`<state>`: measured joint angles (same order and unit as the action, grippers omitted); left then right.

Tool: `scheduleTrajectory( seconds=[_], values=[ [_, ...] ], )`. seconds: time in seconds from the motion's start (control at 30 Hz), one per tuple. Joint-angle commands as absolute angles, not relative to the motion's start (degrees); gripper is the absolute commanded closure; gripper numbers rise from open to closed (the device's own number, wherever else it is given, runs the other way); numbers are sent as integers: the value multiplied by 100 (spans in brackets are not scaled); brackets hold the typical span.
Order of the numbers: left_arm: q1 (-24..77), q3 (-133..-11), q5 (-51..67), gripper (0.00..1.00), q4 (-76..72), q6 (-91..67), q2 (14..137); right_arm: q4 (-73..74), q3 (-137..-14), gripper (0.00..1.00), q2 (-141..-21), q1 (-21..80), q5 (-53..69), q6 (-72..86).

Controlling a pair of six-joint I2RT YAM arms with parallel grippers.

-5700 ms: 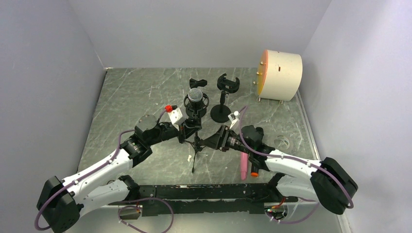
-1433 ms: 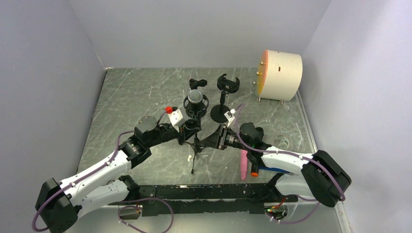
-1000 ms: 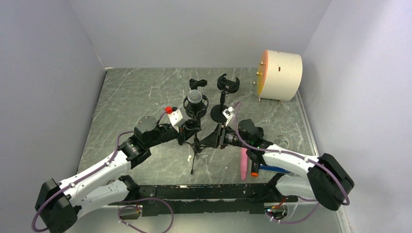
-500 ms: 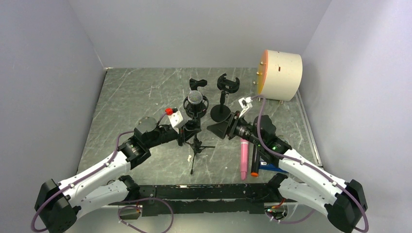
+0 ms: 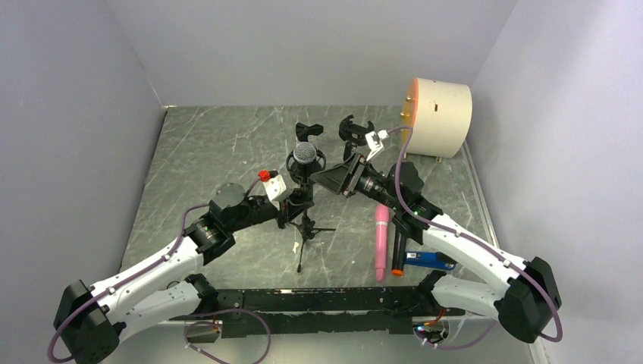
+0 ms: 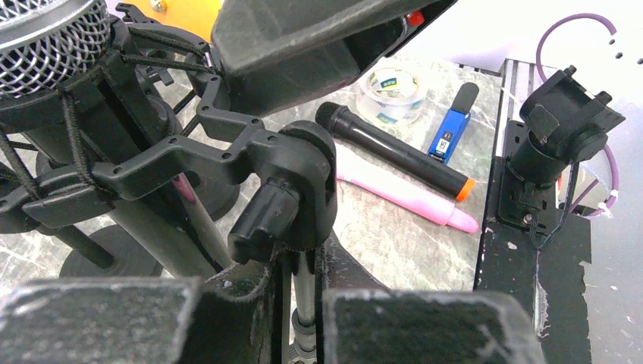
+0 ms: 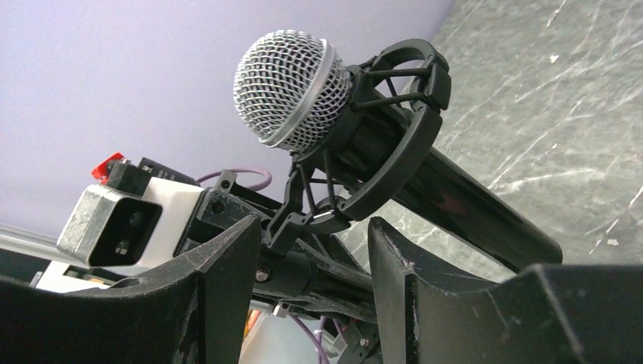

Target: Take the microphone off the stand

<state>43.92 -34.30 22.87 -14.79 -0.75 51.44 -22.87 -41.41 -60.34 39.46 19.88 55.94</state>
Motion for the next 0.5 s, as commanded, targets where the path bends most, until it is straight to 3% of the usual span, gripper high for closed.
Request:
scheduleTrajectory(
  seconds=[0.0,0.37,0.47],
  values=[
    [4406,-3476,2328,97,-1208,137,5037,-2745,-4430,43,-6185,3942,2191,5956],
    [4411,-3454,2276,97,-1270,145,5014,-2679,-4580,49,-6566,4122,2286,6278],
    [4410,-3455,2329,97,-1312,93,4974,-2702,-4569,55,-6541,4139,2259,6278]
  ],
)
